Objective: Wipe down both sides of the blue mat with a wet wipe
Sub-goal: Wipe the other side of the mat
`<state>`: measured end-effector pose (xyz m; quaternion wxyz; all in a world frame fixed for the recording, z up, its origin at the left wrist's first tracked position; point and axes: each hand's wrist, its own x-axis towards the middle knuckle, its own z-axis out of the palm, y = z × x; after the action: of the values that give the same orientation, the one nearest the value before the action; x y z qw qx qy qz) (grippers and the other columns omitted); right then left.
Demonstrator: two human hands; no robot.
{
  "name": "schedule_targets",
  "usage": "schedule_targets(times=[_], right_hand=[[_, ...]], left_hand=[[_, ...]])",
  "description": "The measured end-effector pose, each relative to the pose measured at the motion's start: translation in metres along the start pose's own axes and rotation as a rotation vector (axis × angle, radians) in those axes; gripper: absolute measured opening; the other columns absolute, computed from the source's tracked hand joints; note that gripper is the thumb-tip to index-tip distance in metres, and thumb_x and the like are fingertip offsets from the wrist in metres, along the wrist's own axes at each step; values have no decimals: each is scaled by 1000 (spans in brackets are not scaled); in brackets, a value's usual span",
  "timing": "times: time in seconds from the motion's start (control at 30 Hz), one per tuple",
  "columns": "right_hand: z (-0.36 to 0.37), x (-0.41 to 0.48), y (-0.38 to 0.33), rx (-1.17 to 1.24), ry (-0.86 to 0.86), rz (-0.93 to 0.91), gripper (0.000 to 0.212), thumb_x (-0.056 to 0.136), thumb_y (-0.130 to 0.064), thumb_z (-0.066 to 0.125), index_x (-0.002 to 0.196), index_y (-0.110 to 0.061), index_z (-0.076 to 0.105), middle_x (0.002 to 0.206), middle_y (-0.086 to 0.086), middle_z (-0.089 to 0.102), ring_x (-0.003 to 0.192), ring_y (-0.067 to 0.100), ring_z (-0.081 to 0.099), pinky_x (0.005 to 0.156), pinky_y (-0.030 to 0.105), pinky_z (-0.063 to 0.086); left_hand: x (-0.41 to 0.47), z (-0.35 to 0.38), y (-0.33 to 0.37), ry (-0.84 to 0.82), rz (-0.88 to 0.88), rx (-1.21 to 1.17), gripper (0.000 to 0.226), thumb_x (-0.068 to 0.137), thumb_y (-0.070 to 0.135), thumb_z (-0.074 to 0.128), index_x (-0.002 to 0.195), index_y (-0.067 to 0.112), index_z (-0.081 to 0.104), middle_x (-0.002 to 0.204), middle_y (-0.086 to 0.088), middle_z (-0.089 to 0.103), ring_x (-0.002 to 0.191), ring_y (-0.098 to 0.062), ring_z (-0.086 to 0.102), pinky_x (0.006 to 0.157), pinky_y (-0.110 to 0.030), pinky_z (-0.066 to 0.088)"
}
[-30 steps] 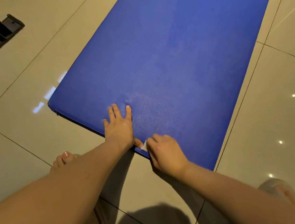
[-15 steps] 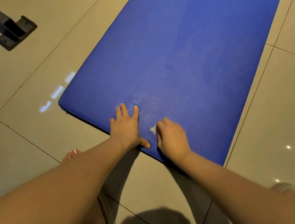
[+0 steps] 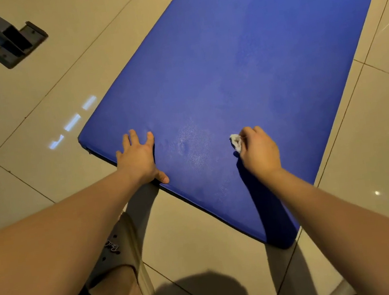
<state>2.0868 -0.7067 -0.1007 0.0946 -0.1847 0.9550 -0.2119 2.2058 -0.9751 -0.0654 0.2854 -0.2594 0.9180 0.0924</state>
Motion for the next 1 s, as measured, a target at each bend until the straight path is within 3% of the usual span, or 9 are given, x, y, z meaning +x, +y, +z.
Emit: schedule_targets(times=[0.1,0.2,0.37,0.47,0.57,0.7,0.8,0.9,1.0], right_hand=[[14,-7,-14,-54,32,-83,22,101,-31,52,90,-11,54,87,6,52,69,27,51,56,37,42],[34,-35,-43,-105,39,-215,17,91,-16,71,85,-14,55,78,4,48,57,27,44,50,30,27],[55,-97,-75,-10,-112,-440,36,81,-11,78,95,-19,46,79,5,46,61,26,45,57,31,22],[48,-82,-61,-70,-154,-587,29,78,-13,81,92,-16,56,78,6,48,59,28,46,56,31,21],[27,-28,-32,-146,-25,-379,25,75,-7,80,88,-14,59,79,10,50,59,34,50,50,31,26],[7,16,-8,-187,109,2,12,96,-17,61,95,-6,58,94,15,57,72,39,57,56,38,36],[24,-10,-33,-149,61,-52,9,92,-11,64,101,-9,62,92,14,59,69,40,61,54,37,39],[42,-61,-59,-85,-97,-186,37,77,1,72,110,-13,65,87,8,59,65,32,59,53,30,32],[41,-86,-61,-32,-141,-356,38,77,-2,76,112,-12,66,86,5,60,67,25,60,52,27,34]], left_hand=[[4,2,3,-3,-15,13,150,49,65,92,160,24,-1,165,-20,-12,152,-44,-9,117,-67,21],[6,4,3,3,-5,35,150,49,66,91,160,23,0,165,-21,-10,152,-45,-8,116,-68,22],[9,7,1,19,12,61,149,50,69,89,159,21,1,165,-23,-8,152,-46,-6,115,-68,25],[11,8,-1,24,21,81,147,52,71,87,159,21,0,164,-23,-6,152,-47,-4,114,-67,26],[12,8,-2,27,32,89,146,53,73,86,159,22,0,164,-23,-6,151,-47,-3,114,-67,27],[11,7,-1,32,35,110,144,54,74,84,159,22,0,164,-23,-4,151,-46,-1,114,-66,28],[12,7,-1,31,37,111,143,55,73,84,159,21,1,164,-23,-4,151,-47,-1,114,-66,27],[12,7,-1,32,32,112,144,53,74,85,158,21,1,164,-24,-4,151,-47,-1,113,-66,28],[12,8,0,31,31,122,145,53,74,84,158,21,1,163,-24,-4,151,-47,0,113,-66,29]])
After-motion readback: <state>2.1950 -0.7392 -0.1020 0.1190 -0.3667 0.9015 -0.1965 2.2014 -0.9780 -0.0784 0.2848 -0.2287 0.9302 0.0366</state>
